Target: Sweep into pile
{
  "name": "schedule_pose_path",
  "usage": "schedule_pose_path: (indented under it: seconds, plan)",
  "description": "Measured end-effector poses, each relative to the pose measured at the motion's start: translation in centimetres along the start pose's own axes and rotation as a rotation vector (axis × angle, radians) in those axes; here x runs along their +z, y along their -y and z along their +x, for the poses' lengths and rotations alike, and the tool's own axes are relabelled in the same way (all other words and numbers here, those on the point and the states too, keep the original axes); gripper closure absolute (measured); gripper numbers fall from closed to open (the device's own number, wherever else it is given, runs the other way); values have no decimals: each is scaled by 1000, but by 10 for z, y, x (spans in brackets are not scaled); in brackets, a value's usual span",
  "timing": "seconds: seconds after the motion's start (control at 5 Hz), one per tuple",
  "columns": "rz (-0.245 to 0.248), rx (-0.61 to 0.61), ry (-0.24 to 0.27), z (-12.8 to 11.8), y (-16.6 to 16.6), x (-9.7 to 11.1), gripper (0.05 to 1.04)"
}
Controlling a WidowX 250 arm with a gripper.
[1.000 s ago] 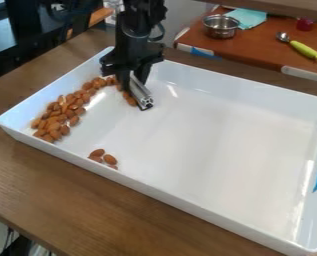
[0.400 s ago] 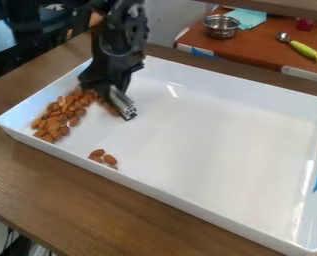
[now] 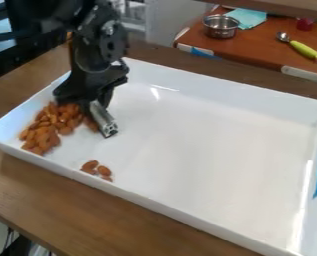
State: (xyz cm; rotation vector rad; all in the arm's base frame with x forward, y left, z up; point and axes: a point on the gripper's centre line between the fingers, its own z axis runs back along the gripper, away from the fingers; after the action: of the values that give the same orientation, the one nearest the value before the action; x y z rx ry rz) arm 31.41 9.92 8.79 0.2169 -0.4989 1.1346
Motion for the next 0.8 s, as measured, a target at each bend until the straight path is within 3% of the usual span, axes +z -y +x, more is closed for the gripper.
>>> schedule_pose_path:
  seconds: [0.2,0.4,0.6,0.8]
  plan:
    - [8,14,-18,-4,-7,4,718]
    - [-2,43,-96,-19,-6,22,717]
    - [-102,50,-182,-31,19,60,717]
    - [-213,13,-218,-42,39,88,718]
